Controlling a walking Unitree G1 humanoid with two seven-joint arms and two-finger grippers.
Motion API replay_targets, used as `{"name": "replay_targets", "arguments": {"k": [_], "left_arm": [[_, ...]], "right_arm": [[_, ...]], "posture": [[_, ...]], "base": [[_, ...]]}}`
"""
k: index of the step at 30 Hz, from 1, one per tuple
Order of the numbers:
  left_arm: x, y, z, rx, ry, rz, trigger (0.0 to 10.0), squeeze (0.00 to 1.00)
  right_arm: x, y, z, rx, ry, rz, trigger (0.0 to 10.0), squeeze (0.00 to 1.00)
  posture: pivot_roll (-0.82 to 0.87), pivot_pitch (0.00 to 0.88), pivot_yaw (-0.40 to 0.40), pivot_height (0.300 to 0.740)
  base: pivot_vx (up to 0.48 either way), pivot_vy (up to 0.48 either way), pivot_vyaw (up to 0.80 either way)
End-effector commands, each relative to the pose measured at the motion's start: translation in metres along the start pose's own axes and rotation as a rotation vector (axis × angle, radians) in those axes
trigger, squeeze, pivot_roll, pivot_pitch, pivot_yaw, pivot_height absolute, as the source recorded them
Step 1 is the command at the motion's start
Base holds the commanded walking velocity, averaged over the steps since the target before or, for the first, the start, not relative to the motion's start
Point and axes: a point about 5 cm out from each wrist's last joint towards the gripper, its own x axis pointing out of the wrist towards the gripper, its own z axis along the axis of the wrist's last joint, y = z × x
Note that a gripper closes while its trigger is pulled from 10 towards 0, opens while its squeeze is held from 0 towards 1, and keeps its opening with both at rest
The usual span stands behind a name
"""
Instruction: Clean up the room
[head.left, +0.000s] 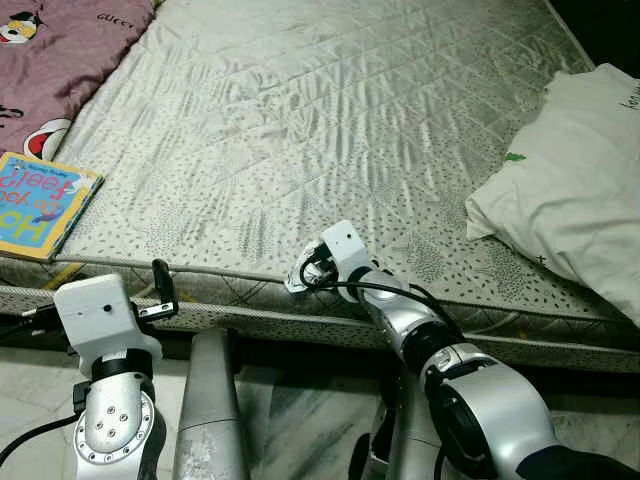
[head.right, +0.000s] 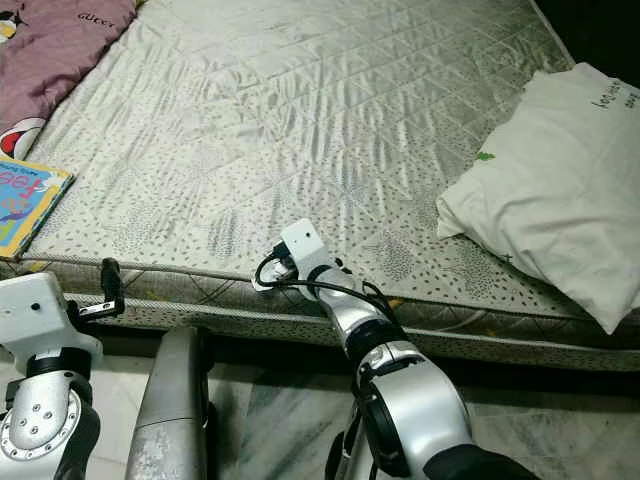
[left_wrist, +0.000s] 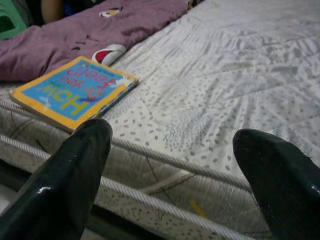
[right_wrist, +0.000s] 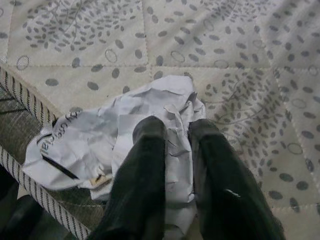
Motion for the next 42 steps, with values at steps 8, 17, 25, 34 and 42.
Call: {"name": "replay_targets", "arguments": {"k": [8, 17, 25, 34, 42], "left_arm": [[-0.002, 0.000, 0.000, 0.003, 0.007, 0.008, 10.0, 0.00], [0.008, -0.003, 0.002, 0.005, -0.012, -0.006, 10.0, 0.00], [0.024, -0.006, 0.007, -0.004, -0.056, -0.008, 10.0, 0.00], [0.047, -0.010, 0.012, -0.002, -0.118, -0.026, 10.0, 0.00], [0.071, -0.006, 0.017, -0.001, -0.185, -0.016, 10.0, 0.00]], "right_arm": [[-0.001, 0.004, -0.012, -0.011, 0.045, 0.016, 0.0, 0.00], [-0.001, -0.001, -0.007, -0.008, 0.034, -0.001, 0.0, 0.00], [0.000, -0.012, 0.011, 0.088, -0.017, -0.032, 0.0, 0.00], [-0.003, -0.037, 0.039, 0.265, -0.164, -0.100, 0.0, 0.00], [-0.015, -0.060, 0.042, 0.328, -0.246, -0.133, 0.0, 0.00]], "posture": [[0.22, 0.151, -0.111, 0.537], [0.21, 0.107, -0.103, 0.537], [0.19, 0.037, -0.105, 0.537], [0.13, 0.000, -0.075, 0.537], [0.07, 0.000, -0.051, 0.537]], "base": [[0.000, 0.000, 0.00], [0.000, 0.000, 0.00], [0.000, 0.000, 0.00], [0.000, 0.000, 0.00], [0.000, 0.000, 0.00]]}}
